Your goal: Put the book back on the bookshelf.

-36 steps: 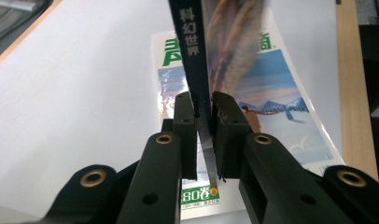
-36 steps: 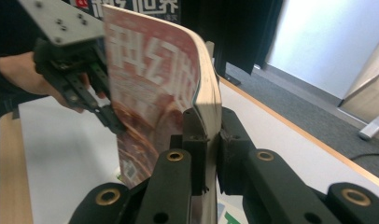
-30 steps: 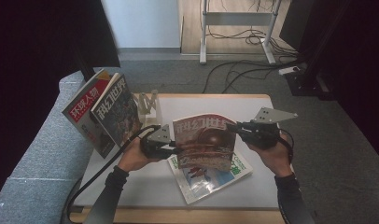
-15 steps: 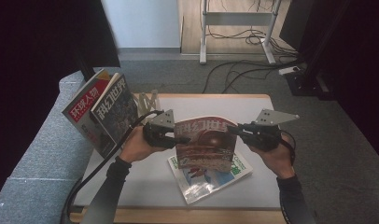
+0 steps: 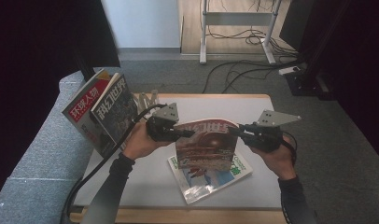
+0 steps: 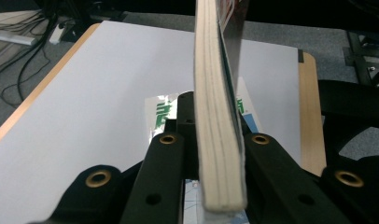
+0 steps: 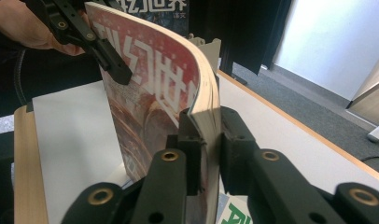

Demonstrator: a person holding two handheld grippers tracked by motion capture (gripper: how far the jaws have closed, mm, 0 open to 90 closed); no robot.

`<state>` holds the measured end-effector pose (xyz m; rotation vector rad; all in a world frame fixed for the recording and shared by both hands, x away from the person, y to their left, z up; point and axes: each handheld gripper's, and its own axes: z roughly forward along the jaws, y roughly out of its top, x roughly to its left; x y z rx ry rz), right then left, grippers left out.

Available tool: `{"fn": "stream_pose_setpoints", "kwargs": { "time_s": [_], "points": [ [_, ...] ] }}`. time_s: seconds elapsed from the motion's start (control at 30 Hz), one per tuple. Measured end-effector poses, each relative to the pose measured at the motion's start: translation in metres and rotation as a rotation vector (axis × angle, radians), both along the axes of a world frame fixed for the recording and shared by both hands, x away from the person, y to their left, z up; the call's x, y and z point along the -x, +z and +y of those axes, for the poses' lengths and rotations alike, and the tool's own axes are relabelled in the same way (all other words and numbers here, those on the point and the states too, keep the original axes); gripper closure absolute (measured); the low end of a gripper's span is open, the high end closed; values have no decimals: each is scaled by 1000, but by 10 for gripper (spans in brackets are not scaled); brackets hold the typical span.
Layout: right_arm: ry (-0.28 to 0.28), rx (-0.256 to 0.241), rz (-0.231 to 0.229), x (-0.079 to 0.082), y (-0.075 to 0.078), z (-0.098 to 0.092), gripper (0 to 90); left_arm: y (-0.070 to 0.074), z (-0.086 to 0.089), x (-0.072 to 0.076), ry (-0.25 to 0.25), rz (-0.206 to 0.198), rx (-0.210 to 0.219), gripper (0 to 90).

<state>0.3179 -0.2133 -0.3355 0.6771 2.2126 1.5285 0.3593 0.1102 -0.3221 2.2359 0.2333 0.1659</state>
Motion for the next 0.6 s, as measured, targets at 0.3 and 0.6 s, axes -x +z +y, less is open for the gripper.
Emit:
{"fn": "stream_pose_setpoints", "kwargs": {
  "time_s": [0.3,0.6],
  "points": [
    [-82,25,14,3,-14,-16,598,1,0,3,30,5,-8,835],
    [-213,52,99,4,-53,-37,415,0,11,1,89,49,20,835]
  ]
}}
